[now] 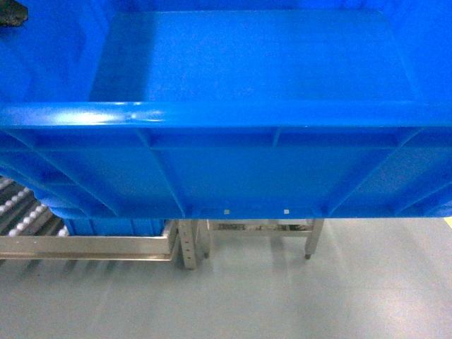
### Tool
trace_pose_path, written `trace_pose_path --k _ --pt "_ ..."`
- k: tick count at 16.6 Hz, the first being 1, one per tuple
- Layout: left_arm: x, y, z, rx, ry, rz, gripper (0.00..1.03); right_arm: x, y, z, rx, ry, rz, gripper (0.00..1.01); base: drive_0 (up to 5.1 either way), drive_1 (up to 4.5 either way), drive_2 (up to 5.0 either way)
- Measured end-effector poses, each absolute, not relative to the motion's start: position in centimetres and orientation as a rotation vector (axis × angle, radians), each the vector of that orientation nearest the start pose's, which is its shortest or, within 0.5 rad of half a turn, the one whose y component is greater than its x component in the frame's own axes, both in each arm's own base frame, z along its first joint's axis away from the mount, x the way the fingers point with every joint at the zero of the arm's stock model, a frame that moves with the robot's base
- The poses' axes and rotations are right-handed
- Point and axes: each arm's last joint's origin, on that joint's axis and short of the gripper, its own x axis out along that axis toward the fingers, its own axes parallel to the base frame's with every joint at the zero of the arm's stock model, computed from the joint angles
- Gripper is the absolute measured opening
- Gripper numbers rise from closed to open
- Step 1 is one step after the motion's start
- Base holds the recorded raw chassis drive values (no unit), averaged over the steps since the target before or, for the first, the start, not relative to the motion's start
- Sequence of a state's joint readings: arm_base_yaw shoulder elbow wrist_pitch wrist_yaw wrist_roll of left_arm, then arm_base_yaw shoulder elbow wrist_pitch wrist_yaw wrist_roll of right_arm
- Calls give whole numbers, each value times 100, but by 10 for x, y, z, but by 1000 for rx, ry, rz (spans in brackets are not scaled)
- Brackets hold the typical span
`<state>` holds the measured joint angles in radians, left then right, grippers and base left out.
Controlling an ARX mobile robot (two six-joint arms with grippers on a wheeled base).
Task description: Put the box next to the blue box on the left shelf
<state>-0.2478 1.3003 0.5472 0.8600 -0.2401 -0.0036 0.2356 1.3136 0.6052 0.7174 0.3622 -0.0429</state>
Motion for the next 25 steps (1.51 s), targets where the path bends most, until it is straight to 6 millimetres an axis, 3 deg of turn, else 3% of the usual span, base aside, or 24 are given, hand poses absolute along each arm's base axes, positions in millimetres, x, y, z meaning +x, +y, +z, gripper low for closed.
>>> trace_pose_path --k 25 --pt "258 -58 245 -31 -105 -7 11 267 54 246 -42 -8 -126 19 -498 218 262"
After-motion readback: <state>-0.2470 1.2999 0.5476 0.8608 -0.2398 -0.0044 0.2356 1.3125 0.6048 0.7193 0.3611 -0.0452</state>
